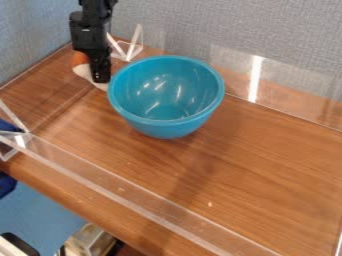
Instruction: Remove the mushroom from inside the blue bowl and put it on the table
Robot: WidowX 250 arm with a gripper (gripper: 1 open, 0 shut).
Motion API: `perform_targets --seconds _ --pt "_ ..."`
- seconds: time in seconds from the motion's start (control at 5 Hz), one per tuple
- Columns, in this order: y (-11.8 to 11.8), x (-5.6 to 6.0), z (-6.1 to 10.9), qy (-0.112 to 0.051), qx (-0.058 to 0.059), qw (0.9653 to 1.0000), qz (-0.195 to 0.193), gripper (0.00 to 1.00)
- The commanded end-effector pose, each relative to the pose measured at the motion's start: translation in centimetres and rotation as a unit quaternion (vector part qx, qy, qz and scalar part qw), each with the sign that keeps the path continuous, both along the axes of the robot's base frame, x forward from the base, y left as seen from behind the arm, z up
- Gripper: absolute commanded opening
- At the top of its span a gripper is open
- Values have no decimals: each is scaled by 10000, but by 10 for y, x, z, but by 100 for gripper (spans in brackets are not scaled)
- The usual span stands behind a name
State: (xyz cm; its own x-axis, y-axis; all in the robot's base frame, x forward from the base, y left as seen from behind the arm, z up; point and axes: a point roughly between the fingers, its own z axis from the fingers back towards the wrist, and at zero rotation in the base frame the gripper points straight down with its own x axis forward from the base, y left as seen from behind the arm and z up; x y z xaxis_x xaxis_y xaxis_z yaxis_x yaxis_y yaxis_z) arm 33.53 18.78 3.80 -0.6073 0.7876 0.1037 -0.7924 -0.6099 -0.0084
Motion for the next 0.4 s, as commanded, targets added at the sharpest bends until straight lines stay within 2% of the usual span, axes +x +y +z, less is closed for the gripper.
perform_targets --seconds 0.0,0.2 --pt "25 -19 9 -72 82 9986 524 0" --pt "26 -22 4 -42 64 9980 619 0"
